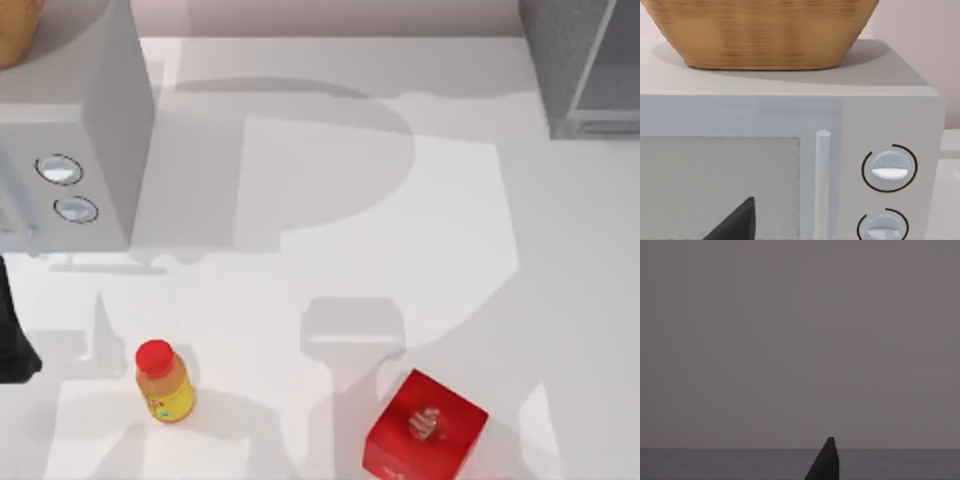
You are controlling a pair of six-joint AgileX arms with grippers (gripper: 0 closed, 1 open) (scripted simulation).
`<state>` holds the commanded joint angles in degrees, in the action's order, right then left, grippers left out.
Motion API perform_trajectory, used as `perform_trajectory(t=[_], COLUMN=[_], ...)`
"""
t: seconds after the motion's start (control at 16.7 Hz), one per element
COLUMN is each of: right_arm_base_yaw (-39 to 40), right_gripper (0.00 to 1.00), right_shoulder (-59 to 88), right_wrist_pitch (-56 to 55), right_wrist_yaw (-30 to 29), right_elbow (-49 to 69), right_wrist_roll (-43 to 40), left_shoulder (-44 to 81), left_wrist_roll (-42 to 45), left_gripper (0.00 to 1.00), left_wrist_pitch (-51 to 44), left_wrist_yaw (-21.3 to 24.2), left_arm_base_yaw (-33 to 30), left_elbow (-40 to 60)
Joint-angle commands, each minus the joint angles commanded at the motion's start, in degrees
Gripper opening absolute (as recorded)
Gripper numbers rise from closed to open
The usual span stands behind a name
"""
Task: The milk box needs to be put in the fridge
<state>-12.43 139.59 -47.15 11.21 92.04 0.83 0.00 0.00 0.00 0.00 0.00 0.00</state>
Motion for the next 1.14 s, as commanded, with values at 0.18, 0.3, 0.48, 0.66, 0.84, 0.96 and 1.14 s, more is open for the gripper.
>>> perform_trajectory(t=[0.18, 0.3, 0.48, 0.66, 0.84, 0.96, 1.14], right_arm_base_yaw=[0.0, 0.0, 0.0, 0.0, 0.0, 0.0, 0.0], right_gripper=[0.23, 0.38, 0.6, 0.83, 1.0, 1.0, 1.0], right_shoulder=[0.0, 0.0, 0.0, 0.0, 0.0, 0.0, 0.0], right_wrist_pitch=[0.0, 0.0, 0.0, 0.0, 0.0, 0.0, 0.0], right_wrist_yaw=[0.0, 0.0, 0.0, 0.0, 0.0, 0.0, 0.0], right_elbow=[0.0, 0.0, 0.0, 0.0, 0.0, 0.0, 0.0], right_wrist_roll=[0.0, 0.0, 0.0, 0.0, 0.0, 0.0, 0.0], left_shoulder=[0.0, 0.0, 0.0, 0.0, 0.0, 0.0, 0.0], left_wrist_roll=[0.0, 0.0, 0.0, 0.0, 0.0, 0.0, 0.0], left_gripper=[1.0, 1.0, 1.0, 1.0, 1.0, 1.0, 1.0], left_wrist_pitch=[0.0, 0.0, 0.0, 0.0, 0.0, 0.0, 0.0], left_wrist_yaw=[0.0, 0.0, 0.0, 0.0, 0.0, 0.0, 0.0], left_arm_base_yaw=[0.0, 0.0, 0.0, 0.0, 0.0, 0.0, 0.0], left_elbow=[0.0, 0.0, 0.0, 0.0, 0.0, 0.0, 0.0])
